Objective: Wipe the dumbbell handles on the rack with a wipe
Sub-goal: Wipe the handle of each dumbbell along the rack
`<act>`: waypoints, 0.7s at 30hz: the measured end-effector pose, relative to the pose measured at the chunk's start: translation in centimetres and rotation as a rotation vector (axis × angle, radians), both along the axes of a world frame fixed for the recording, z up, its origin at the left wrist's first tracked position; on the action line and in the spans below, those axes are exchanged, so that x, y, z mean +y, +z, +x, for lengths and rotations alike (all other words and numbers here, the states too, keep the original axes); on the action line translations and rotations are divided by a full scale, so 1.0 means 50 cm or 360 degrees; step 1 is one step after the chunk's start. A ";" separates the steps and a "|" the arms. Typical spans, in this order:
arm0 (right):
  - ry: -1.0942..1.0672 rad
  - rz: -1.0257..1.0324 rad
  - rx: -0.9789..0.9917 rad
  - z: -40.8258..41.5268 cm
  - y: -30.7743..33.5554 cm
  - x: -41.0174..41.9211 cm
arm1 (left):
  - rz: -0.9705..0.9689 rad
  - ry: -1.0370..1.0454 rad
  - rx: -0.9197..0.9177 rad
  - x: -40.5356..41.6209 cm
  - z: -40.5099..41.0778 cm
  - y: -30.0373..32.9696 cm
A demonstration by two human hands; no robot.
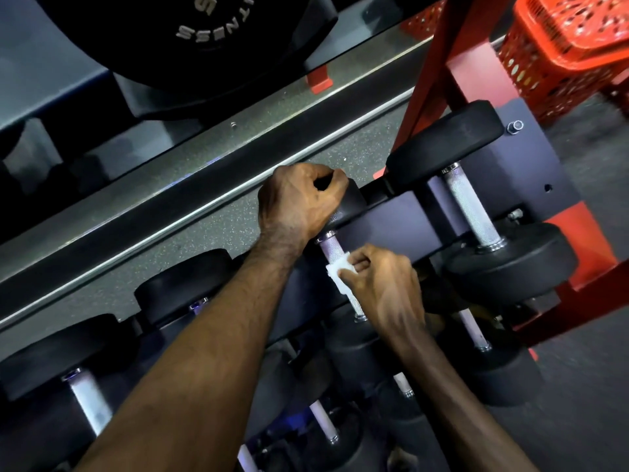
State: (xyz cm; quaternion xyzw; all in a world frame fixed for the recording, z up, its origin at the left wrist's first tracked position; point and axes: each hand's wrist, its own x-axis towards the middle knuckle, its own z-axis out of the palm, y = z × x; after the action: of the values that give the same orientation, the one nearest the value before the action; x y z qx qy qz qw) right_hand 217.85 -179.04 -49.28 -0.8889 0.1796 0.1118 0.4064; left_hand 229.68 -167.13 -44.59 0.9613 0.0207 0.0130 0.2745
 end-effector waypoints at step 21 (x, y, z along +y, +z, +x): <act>0.0156 -0.0152 0.0242 -0.046 -0.003 -0.040 | 0.0012 -0.0106 -0.0028 0.004 0.002 0.000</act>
State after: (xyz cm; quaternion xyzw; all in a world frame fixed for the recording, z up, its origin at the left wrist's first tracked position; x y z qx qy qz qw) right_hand 215.53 -181.04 -49.46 -0.9038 0.1714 0.1900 0.3429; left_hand 229.77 -166.92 -44.57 0.9623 -0.0139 0.0123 0.2715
